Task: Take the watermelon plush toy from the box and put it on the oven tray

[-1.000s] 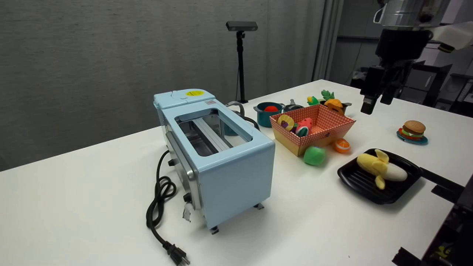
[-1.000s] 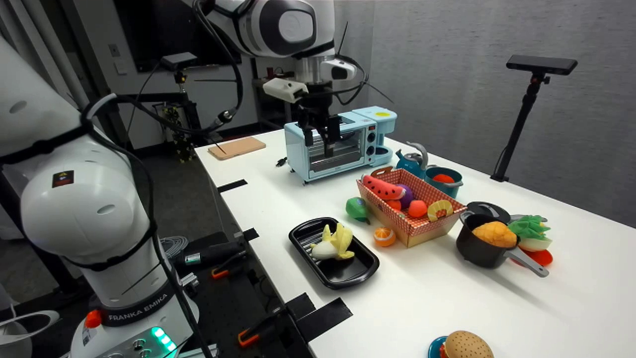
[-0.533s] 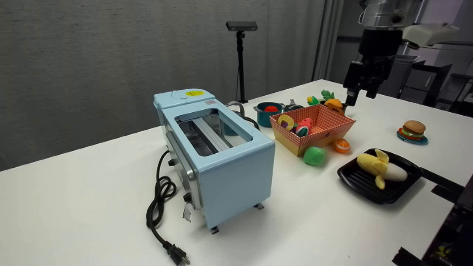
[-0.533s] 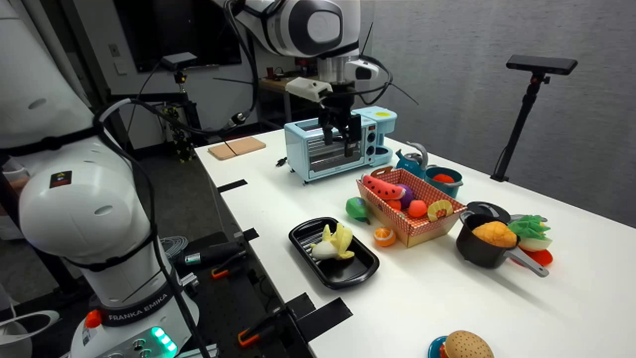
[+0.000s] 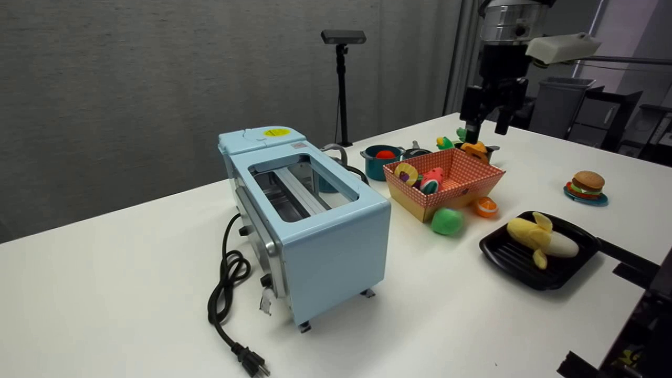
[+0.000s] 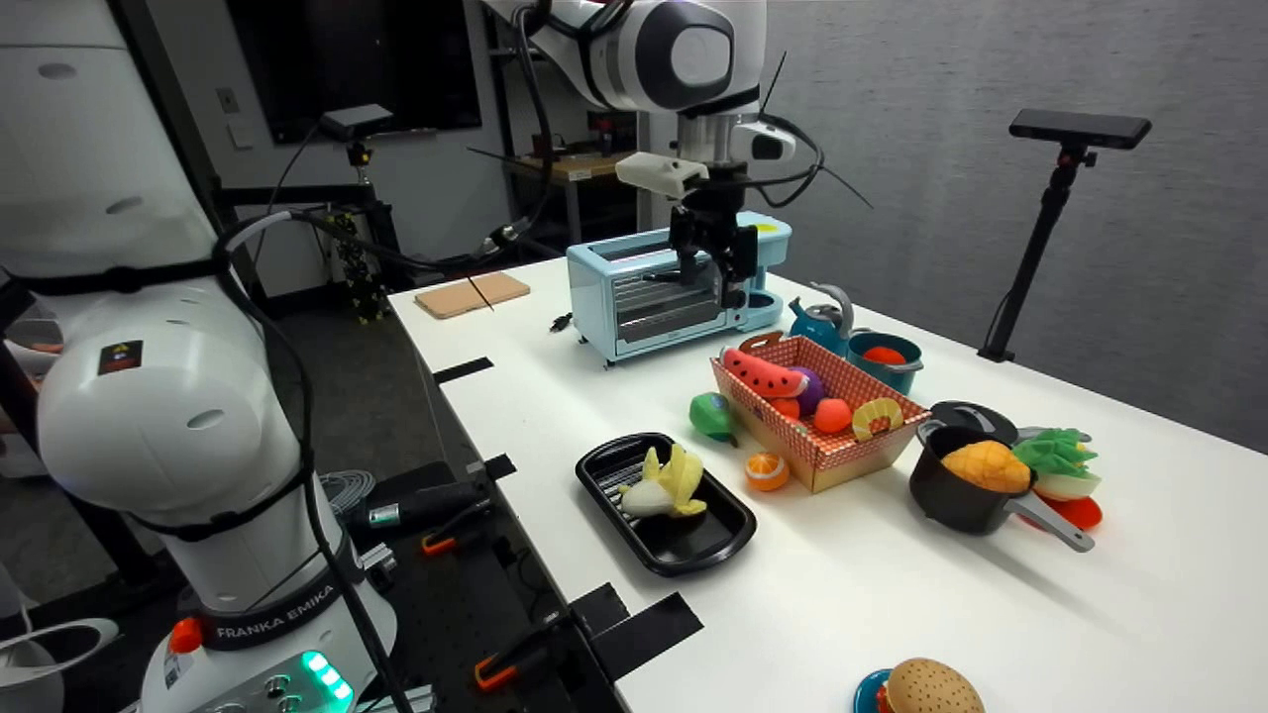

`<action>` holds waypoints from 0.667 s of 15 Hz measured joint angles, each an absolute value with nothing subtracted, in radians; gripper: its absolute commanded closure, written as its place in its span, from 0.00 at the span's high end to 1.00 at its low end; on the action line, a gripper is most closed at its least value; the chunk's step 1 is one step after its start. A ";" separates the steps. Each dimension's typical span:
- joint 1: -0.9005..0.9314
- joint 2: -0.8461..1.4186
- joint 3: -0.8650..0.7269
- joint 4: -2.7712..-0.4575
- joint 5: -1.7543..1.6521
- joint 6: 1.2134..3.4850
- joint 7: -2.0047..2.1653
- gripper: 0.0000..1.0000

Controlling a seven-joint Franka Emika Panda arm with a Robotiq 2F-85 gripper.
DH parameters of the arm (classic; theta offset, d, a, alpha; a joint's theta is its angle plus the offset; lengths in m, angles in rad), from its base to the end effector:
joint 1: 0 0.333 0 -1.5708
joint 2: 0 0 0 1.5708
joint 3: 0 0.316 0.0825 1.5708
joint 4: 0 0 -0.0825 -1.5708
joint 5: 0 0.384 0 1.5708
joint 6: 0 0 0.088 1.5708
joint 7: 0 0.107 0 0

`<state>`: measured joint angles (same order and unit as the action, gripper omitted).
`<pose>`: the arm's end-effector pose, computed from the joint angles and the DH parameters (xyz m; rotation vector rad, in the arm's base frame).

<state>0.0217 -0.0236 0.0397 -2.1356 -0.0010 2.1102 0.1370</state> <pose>0.5334 0.0328 0.4166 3.1374 -0.1179 -0.0026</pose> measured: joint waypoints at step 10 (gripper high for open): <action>0.022 0.153 0.019 -1.942 -0.013 2.064 0.137 1.00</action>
